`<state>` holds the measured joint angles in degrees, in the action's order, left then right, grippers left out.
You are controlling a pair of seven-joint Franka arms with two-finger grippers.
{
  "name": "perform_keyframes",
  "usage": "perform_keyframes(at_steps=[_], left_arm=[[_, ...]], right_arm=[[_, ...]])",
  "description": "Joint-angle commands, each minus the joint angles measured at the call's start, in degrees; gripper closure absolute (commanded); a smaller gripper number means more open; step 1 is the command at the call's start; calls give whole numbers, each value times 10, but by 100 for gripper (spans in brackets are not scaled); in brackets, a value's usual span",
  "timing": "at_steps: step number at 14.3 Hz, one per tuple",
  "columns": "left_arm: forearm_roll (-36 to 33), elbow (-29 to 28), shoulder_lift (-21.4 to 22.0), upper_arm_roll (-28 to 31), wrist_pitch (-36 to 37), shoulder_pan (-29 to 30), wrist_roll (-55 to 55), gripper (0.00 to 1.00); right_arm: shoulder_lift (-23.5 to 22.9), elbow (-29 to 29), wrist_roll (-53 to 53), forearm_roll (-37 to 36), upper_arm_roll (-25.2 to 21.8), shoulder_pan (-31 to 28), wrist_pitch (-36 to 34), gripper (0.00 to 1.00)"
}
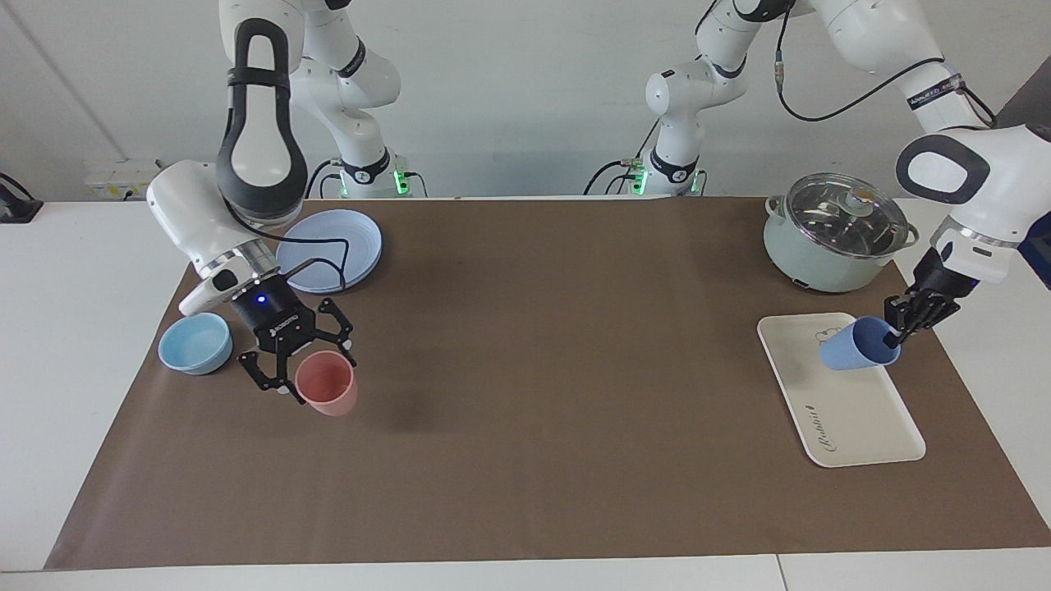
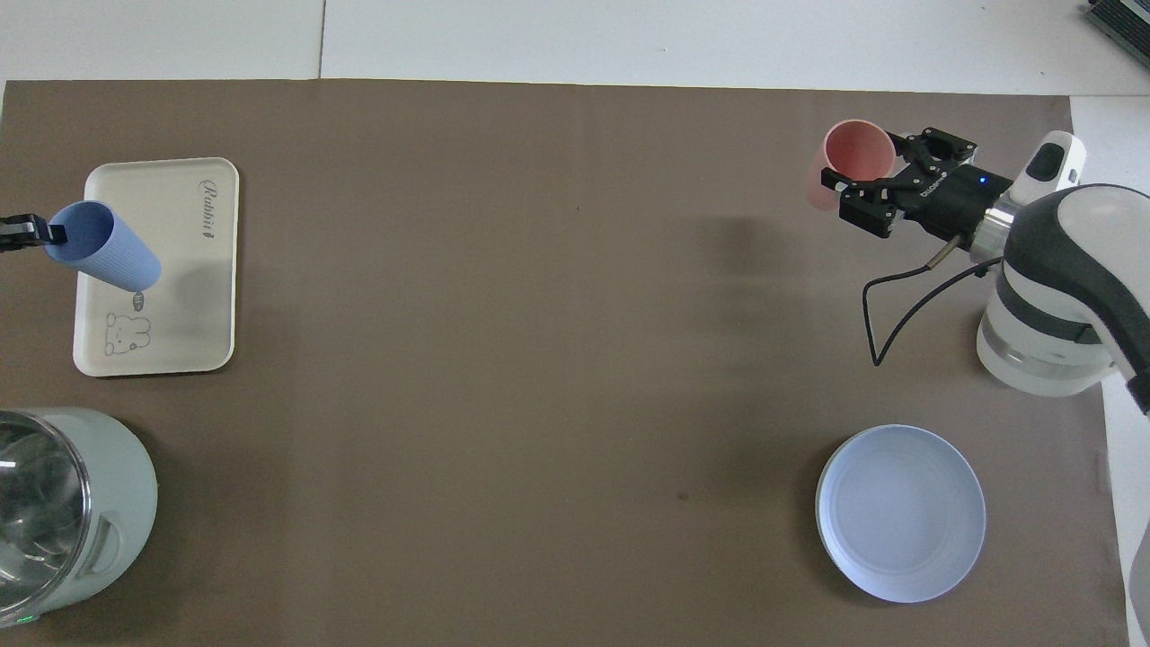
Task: Place cup on tray
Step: 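Lower the pink cup onto the table with the right gripper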
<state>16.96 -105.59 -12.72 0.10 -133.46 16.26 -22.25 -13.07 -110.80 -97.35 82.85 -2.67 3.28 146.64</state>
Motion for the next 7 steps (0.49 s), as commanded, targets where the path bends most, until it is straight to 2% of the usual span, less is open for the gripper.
perform_keyframes(at_steps=[1, 5, 7], left_arm=[[-16, -44, 3, -7, -71, 6, -9, 100], [0, -42, -43, -11, -151, 8, -13, 100], [48, -37, -62, -12, -177, 5, -14, 100]], right_arm=[[-2, -29, -119, 106, 8, -9, 7, 100], [-24, -42, -206, 142, 8, -39, -27, 100], [-42, -44, -279, 168, 8, -62, -63, 100]])
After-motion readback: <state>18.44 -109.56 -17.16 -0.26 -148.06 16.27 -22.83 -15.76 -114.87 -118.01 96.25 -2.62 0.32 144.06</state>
